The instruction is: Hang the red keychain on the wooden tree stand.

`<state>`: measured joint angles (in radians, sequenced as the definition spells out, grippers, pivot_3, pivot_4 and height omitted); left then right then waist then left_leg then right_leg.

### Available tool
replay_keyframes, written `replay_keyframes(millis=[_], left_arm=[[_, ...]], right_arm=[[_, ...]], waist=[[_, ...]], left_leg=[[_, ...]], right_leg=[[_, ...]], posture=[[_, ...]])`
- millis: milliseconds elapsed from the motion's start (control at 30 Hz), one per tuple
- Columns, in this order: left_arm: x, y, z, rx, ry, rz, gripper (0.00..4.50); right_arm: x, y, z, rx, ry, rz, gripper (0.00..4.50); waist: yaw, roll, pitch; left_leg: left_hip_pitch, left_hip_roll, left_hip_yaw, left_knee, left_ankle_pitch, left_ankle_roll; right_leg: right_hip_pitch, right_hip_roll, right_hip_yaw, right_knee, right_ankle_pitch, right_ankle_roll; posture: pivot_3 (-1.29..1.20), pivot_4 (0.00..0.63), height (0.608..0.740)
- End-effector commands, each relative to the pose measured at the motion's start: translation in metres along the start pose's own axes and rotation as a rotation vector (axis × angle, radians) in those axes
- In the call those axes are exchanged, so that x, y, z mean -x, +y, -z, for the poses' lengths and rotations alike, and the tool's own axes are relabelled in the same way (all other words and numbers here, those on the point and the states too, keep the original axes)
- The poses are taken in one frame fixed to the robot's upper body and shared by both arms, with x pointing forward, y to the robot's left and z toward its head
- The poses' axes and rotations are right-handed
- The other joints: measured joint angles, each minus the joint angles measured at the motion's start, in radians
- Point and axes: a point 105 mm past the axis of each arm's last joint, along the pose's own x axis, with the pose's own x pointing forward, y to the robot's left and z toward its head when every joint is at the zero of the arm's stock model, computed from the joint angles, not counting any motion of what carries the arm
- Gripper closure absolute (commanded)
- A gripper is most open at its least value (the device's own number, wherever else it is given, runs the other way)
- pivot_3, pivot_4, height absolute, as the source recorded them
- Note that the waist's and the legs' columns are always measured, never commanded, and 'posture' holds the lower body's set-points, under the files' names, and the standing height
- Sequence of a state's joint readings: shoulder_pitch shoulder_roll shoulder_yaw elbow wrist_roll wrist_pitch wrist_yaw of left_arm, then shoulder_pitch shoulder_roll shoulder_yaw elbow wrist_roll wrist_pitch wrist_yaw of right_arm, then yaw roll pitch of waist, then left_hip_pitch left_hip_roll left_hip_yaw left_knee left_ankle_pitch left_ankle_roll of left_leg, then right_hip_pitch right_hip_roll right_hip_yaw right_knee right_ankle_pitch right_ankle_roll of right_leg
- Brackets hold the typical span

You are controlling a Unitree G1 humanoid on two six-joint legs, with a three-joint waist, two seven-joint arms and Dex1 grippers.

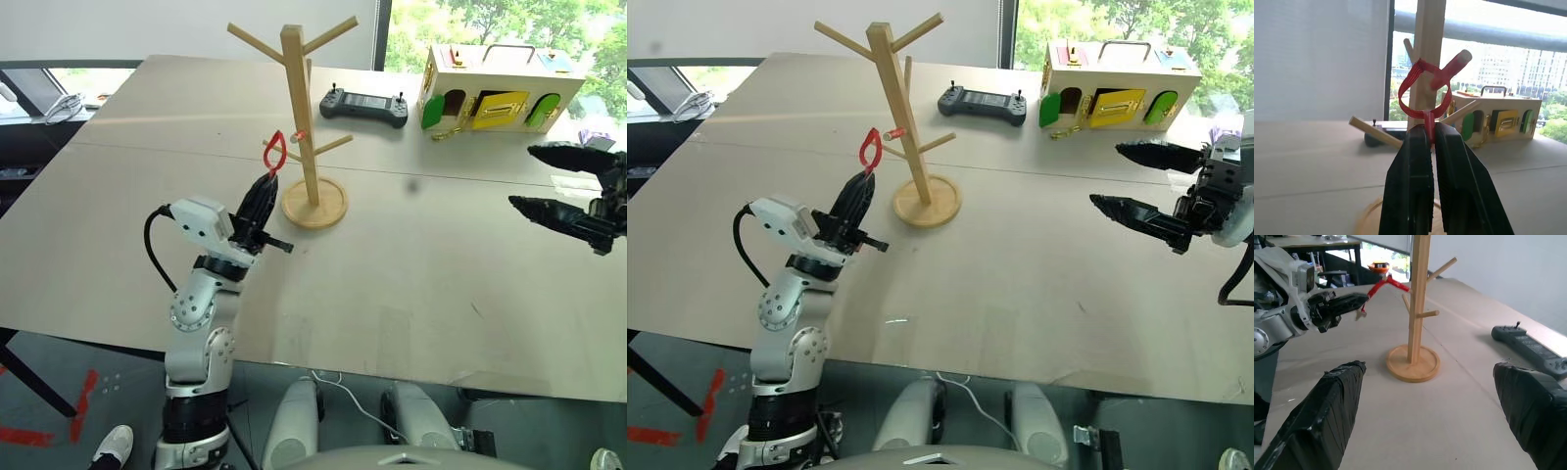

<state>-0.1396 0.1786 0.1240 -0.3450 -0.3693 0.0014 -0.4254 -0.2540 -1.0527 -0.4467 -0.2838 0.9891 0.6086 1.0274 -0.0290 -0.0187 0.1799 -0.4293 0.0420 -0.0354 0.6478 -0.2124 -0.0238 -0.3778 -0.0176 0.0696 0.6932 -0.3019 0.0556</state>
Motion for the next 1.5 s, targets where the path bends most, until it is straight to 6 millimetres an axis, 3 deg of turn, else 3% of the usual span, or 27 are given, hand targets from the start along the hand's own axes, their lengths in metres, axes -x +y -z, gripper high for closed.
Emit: replay_keyframes(millis=[33, 133, 300, 700, 1100, 1400, 1500], left_arm=[[-0.002, -0.015, -0.018, -0.035, -0.074, 0.024, 4.44], [-0.002, -0.026, -0.017, -0.065, -0.076, 0.066, 4.44], [-0.007, -0.024, -0.019, -0.051, -0.091, 0.041, 4.44], [0.002, -0.028, -0.028, -0.112, -0.138, 0.018, 4.44], [-0.015, -0.025, -0.001, -0.125, -0.064, 0.012, 4.44], [-0.031, -0.016, 0.038, -0.147, 0.069, -0.045, 4.44], [-0.033, -0.018, 0.042, -0.148, 0.079, -0.046, 4.44]], right_arm=[[0.009, -0.002, -0.023, 0.039, -0.039, -0.008, 0.00], [0.011, -0.003, -0.029, 0.043, -0.053, -0.012, 0.00], [0.008, -0.001, -0.024, 0.049, -0.046, -0.022, 0.00], [0.008, 0.000, -0.014, 0.055, -0.039, -0.018, 0.00], [0.009, 0.001, -0.015, 0.074, -0.044, -0.022, 0.00], [0.012, 0.004, -0.015, 0.090, -0.033, -0.014, 0.00], [0.012, 0.004, -0.014, 0.091, -0.031, -0.011, 0.00]], waist=[[0.000, 0.000, 0.000], [-0.001, 0.000, 0.000], [0.000, 0.000, 0.000], [0.001, 0.000, 0.000], [0.005, 0.000, 0.000], [0.014, 0.000, 0.000], [0.015, 0.000, 0.000]], left_leg=[[0.000, 0.000, 0.000, 0.000, 0.000, 0.000], [0.000, 0.000, 0.000, 0.000, 0.000, 0.000], [0.000, 0.000, 0.000, 0.000, 0.000, 0.000], [0.000, 0.000, 0.000, 0.000, 0.000, 0.000], [0.000, 0.000, 0.000, 0.000, 0.000, 0.000], [0.000, 0.000, 0.000, 0.000, 0.000, 0.000], [0.000, 0.000, 0.000, 0.000, 0.000, 0.000]], right_leg=[[0.000, 0.000, 0.000, 0.000, 0.000, 0.000], [0.000, 0.000, 0.000, 0.000, 0.000, 0.000], [0.000, 0.000, 0.000, 0.000, 0.000, 0.000], [0.000, 0.000, 0.000, 0.000, 0.000, 0.000], [0.000, 0.000, 0.000, 0.000, 0.000, 0.000], [0.000, 0.000, 0.000, -0.001, 0.000, 0.000], [0.000, 0.000, 0.000, -0.001, 0.000, 0.000]], posture=[[0.00, 0.150, 0.740], [0.00, 0.150, 0.740], [0.00, 0.150, 0.740], [0.00, 0.150, 0.740], [0.00, 0.150, 0.740], [0.00, 0.150, 0.740], [0.00, 0.150, 0.740]])
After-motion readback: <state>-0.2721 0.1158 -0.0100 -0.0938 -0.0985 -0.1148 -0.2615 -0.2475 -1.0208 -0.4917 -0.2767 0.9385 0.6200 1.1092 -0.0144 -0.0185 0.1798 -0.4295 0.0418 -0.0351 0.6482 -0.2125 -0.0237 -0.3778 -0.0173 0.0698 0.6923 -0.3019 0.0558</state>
